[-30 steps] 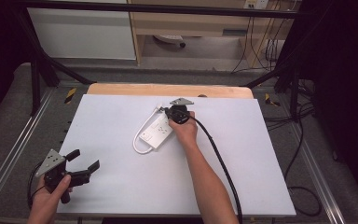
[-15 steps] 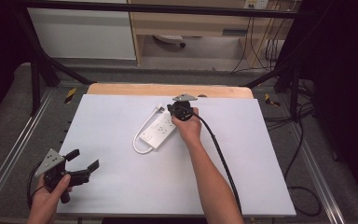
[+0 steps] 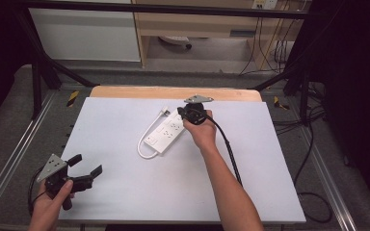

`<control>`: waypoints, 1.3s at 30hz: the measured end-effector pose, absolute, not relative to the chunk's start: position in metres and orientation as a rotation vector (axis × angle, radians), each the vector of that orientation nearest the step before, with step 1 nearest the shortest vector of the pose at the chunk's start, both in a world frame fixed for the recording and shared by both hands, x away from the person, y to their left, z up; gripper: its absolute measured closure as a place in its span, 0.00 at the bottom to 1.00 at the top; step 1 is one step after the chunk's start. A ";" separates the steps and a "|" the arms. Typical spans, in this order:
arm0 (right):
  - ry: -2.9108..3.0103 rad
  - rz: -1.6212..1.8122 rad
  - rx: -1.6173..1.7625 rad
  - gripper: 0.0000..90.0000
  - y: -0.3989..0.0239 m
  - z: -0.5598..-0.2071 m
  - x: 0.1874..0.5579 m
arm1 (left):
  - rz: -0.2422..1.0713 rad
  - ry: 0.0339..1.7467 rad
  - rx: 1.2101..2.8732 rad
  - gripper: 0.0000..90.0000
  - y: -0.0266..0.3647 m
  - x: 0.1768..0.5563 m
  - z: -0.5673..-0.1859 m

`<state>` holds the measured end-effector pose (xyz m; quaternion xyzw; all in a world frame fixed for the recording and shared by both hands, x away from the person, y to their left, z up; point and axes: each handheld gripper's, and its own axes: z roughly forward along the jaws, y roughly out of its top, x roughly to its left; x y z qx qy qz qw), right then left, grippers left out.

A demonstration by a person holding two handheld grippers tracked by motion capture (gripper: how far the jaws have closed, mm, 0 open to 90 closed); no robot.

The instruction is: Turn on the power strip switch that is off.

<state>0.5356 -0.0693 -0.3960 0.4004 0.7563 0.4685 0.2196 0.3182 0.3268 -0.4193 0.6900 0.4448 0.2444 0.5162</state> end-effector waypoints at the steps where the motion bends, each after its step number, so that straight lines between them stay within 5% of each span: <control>1: 2.094 1.298 1.106 1.00 -0.069 -0.397 0.534 | 0.586 1.068 1.658 0.07 0.326 0.318 -0.420; 39: 2.047 1.390 1.093 0.99 -0.130 -0.372 0.493 | 0.587 1.061 1.667 0.06 0.327 0.316 -0.419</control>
